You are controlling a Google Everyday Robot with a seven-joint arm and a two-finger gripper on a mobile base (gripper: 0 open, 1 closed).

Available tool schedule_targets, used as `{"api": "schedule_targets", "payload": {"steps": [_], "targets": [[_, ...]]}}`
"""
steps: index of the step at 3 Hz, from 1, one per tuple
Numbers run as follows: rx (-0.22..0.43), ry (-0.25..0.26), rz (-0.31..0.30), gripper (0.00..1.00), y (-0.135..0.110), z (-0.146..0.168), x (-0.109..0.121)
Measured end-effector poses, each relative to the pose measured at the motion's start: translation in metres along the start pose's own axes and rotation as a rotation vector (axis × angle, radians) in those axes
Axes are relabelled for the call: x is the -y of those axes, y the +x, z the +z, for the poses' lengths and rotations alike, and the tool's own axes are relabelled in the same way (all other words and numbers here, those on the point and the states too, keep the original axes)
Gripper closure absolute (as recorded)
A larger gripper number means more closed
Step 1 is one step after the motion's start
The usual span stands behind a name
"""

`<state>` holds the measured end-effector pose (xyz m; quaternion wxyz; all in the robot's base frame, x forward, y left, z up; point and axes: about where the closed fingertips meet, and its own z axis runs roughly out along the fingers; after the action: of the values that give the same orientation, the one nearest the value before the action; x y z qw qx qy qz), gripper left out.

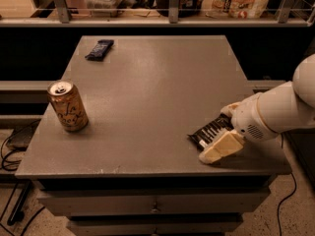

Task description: Move rxbar chocolate near rxbar blueberry

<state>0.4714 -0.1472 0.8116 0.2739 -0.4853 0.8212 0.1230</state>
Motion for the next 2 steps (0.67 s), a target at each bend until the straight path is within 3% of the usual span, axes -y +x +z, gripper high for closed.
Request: {"api": "schedule_targets", "payload": {"steps": [2], "targets": [[0.0, 0.001, 0.001, 0.85, -0.0067, -0.01, 0.001]]}}
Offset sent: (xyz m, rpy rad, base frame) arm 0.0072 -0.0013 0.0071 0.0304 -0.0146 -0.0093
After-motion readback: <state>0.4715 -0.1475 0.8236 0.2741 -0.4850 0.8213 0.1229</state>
